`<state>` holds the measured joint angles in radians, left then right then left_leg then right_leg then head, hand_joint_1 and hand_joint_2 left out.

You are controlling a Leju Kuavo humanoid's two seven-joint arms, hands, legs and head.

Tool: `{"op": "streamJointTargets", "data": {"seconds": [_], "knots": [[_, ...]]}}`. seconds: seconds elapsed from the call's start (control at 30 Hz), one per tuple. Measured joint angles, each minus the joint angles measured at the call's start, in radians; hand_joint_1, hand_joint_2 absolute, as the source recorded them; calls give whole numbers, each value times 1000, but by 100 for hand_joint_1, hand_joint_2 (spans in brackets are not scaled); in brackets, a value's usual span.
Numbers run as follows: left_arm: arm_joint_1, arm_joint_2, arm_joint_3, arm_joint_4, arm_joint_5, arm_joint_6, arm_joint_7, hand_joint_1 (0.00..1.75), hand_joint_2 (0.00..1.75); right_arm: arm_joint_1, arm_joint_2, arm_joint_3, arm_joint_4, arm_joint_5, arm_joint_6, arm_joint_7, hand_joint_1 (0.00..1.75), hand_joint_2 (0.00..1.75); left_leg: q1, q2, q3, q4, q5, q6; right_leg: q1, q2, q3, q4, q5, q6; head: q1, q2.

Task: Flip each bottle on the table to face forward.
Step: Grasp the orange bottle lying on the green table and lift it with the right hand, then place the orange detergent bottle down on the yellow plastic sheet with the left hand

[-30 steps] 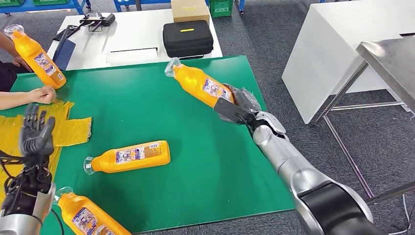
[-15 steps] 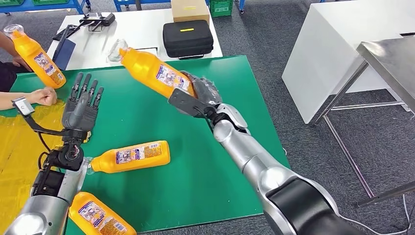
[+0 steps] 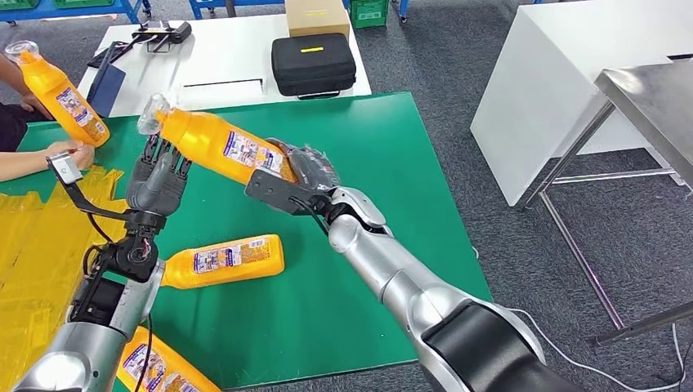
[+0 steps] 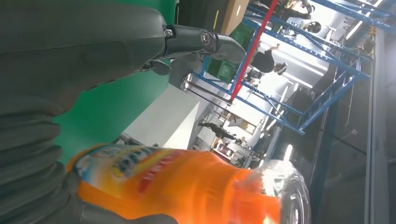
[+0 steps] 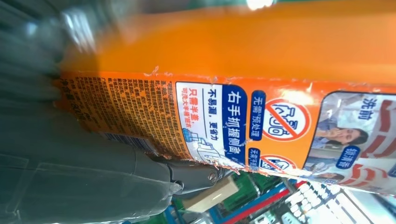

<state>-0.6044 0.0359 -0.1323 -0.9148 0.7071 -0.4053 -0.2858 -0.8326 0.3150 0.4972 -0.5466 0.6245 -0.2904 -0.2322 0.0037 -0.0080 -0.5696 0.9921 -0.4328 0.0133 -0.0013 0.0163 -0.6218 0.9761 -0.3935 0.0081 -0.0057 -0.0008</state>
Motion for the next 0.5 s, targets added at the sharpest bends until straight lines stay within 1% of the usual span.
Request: {"op": "streamJointTargets", "data": {"seconds": [0.23,0.5], "knots": [[1,-6,-33,-22,13,9,9,0,175,-3,26,26,17,13,24,49,175,175,0,0,0,0,0,0,0,0,0,0,0,0,0,0],[4,-20,-70,-47,9,14,17,0,175,-27,32,40,37,14,45,91,175,175,0,0,0,0,0,0,0,0,0,0,0,0,0,0]]}}
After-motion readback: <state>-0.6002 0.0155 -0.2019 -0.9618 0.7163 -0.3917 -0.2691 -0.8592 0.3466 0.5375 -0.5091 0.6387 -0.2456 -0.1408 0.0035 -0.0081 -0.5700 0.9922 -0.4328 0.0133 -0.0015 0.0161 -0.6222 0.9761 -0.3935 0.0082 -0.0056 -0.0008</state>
